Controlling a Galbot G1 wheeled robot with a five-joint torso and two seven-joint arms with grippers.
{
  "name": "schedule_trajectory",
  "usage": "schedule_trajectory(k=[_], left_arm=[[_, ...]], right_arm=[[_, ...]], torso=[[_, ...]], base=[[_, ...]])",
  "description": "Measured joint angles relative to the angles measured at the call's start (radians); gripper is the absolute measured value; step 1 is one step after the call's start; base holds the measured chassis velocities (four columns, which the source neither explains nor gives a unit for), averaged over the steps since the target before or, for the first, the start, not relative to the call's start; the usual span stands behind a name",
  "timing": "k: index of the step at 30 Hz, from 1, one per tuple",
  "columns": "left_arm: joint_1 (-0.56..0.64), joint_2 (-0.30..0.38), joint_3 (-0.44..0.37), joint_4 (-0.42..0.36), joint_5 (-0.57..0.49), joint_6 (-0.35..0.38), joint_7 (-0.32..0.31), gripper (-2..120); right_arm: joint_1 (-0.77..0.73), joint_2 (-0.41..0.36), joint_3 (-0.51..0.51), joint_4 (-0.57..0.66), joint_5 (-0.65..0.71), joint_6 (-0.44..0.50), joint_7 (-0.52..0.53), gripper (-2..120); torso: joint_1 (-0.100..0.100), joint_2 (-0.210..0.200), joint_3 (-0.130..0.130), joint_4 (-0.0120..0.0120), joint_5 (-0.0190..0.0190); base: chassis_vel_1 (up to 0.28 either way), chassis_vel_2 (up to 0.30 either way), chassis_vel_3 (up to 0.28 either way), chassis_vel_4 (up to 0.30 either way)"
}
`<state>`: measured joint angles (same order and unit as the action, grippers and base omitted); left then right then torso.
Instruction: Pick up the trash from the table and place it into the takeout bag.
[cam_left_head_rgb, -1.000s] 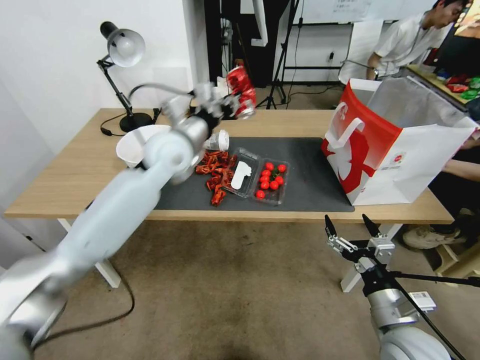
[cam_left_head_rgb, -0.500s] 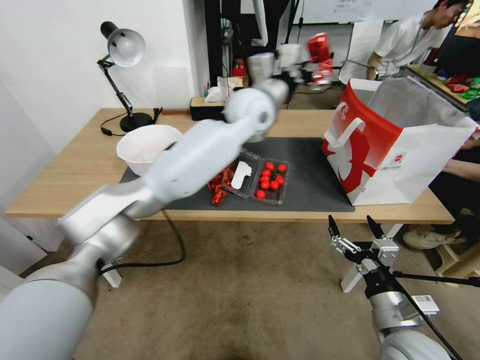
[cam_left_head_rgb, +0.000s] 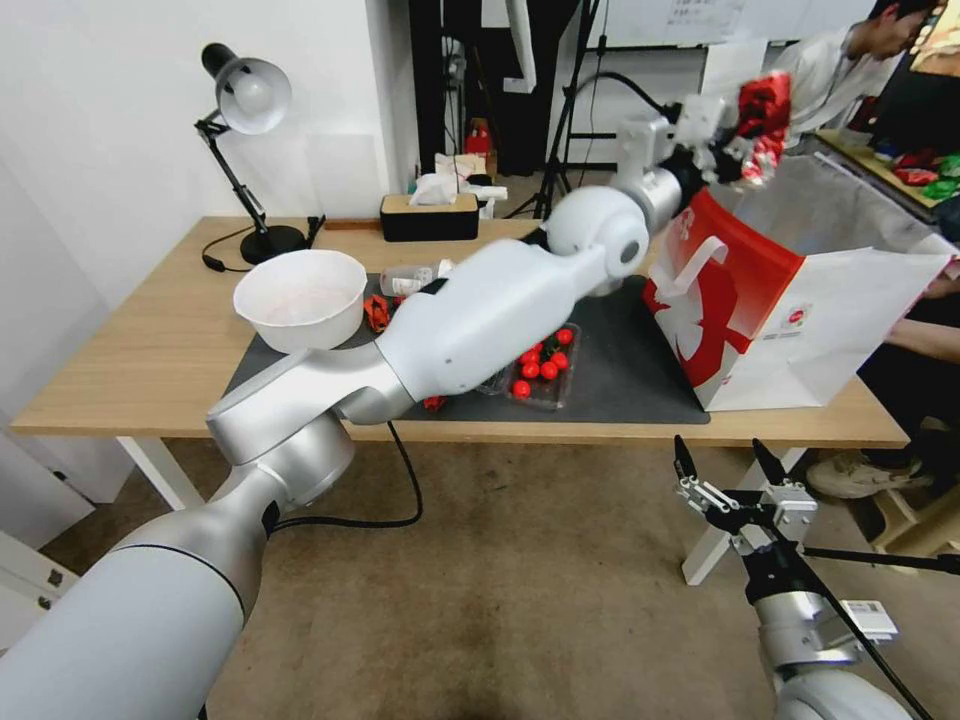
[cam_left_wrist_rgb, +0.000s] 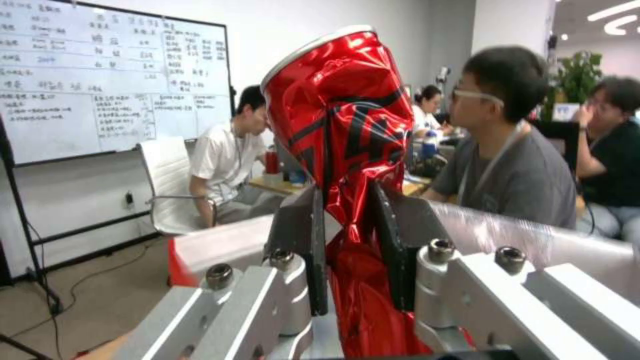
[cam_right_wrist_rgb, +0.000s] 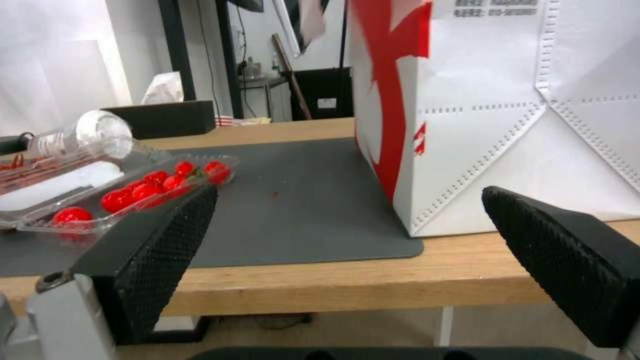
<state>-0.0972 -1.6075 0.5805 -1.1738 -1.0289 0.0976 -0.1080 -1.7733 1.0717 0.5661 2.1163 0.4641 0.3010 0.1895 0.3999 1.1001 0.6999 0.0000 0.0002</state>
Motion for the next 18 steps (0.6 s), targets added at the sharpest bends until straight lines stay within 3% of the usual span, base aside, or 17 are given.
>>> schedule_trajectory(k=[5,9,12,14,18], left_arm=[[0.017,0.0,0.006,0.0,0.012,-0.004,-0.001,15],[0.022,0.0,0.005,0.0,0.014,-0.004,-0.003,25],[0.023,0.0,-0.001,-0.007,0.013,-0.004,-0.005,41],[0.026,0.001,-0.002,-0.014,0.013,-0.004,-0.008,42],[0.041,0.032,-0.002,-0.06,0.013,-0.005,-0.021,61]], right_arm=[[0.009,-0.004,-0.003,-0.013,0.009,0.005,-0.002,100],[0.019,-0.004,-0.018,-0.025,0.006,0.008,-0.013,100],[0.03,-0.002,-0.035,-0.029,0.001,0.008,-0.015,100],[0.035,-0.002,-0.04,-0.03,-0.001,0.008,-0.016,100],[0.042,-0.003,-0.048,-0.03,-0.005,0.008,-0.016,100]], torso=[[0.0,0.0,0.0,0.0001,-0.0001],[0.0,0.0,0.0,0.0,0.0],[0.0,0.0,0.0,0.0,0.0],[0.0,0.0,0.0,0.0,-0.0001],[0.0,0.0,0.0,-0.0001,-0.0001]], base=[[0.0,0.0,0.0,0.0],[0.0,0.0,0.0,0.0],[0.0,0.0,0.0,0.0],[0.0,0.0,0.0,0.0],[0.0,0.0,0.0,0.0]])
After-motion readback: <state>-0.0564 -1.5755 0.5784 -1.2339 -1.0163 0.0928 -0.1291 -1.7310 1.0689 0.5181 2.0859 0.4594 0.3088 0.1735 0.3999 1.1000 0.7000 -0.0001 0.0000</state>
